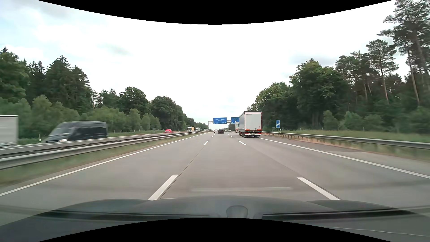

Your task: Follow the waypoints while adhering to traffic rules and regulations

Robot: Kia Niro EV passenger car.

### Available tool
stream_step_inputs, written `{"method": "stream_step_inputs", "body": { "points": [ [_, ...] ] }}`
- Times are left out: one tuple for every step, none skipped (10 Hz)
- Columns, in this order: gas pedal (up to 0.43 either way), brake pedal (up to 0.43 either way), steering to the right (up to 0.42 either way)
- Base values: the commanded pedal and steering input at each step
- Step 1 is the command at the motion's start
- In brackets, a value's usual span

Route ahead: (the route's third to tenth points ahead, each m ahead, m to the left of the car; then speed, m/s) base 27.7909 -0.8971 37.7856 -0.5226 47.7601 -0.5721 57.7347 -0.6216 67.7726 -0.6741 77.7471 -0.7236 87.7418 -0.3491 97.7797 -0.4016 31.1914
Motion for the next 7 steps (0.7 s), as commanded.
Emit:
{"method": "stream_step_inputs", "body": {
  "points": [
    [0.169,0.000,-0.004],
    [0.169,0.000,-0.003],
    [0.169,0.000,-0.003],
    [0.169,0.000,-0.003],
    [0.169,0.000,-0.003],
    [0.169,0.000,-0.003],
    [0.169,0.000,-0.003]
  ]
}}
